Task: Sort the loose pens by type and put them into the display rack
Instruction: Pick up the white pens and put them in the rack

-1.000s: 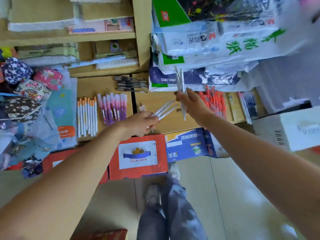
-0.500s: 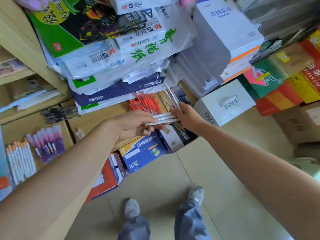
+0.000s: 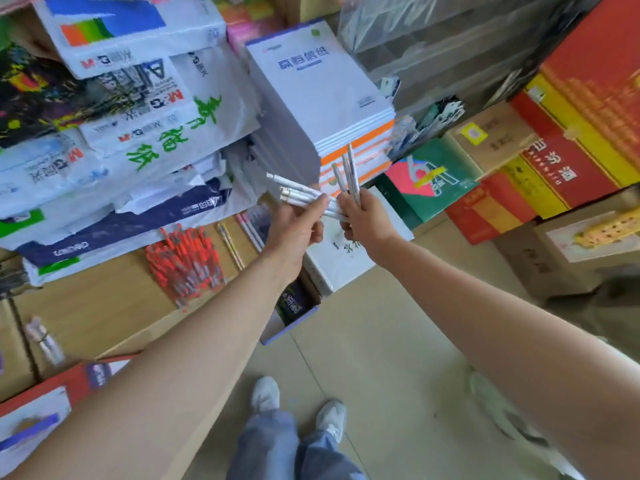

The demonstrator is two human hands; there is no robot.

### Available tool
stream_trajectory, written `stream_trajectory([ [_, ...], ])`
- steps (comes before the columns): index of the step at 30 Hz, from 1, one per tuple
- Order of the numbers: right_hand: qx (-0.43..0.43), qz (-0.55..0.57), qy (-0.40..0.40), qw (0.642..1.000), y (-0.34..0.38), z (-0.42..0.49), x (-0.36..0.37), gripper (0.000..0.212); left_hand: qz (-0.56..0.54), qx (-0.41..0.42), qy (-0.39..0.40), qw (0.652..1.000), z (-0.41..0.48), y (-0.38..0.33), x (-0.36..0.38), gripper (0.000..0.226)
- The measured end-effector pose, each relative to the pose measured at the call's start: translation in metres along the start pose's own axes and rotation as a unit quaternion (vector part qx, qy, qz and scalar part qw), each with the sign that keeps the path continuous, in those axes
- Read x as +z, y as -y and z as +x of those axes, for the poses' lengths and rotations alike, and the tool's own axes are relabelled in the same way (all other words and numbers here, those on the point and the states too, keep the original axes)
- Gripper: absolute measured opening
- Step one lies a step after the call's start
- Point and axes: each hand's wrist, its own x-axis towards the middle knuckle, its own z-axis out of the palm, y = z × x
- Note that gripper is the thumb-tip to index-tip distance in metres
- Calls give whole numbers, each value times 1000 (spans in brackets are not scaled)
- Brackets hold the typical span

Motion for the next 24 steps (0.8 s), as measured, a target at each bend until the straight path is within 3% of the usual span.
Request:
stream_trajectory([
  [4, 4, 61, 38, 997, 17, 28, -32, 21, 61, 26, -124, 990, 39, -15, 54, 16],
  [6, 9, 84, 51, 995, 30, 45, -48, 19, 75, 38, -149, 985, 64, -27, 77, 27],
  [12, 53, 65, 22, 996, 74, 106, -105, 20, 52, 60, -144, 986, 137, -76, 128, 30],
  [19, 18, 55, -32, 998, 105, 195, -188, 21, 113, 63, -78, 989, 209, -121, 185, 21],
  [24, 10, 101, -16, 995, 116, 262, -244, 27, 133, 84, -95, 983, 260, -121, 242, 24],
])
